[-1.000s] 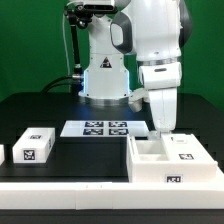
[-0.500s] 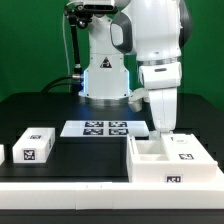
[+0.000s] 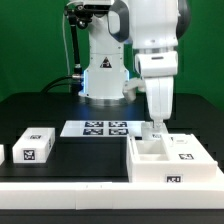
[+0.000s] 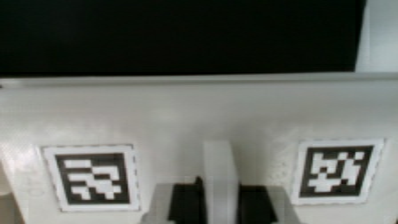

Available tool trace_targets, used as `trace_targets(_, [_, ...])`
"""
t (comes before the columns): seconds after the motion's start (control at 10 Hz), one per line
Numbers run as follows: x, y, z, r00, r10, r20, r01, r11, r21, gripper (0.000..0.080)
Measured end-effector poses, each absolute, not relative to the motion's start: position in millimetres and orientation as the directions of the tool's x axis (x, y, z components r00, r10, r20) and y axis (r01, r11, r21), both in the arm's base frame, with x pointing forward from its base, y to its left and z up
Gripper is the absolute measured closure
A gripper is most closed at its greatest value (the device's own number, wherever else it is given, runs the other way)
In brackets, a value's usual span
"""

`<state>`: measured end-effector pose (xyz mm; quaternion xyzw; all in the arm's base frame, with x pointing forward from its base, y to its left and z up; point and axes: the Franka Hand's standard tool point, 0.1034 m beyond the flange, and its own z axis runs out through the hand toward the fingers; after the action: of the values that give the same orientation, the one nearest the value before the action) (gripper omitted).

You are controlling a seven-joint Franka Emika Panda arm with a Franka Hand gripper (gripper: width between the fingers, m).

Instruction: Assemble cabinet

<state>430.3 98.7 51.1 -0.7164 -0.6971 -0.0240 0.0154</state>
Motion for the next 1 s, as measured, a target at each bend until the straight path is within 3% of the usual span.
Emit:
trace_targets(0.2, [435.8,88.7,65.4,0.016,0.999,0.033,1.000,-0.016,0.019,0.0738])
trace_targets(1.0, [435.0,83.6,60.7,0.019,0.999,0.038,1.000,-0.019,0.013,0.0738])
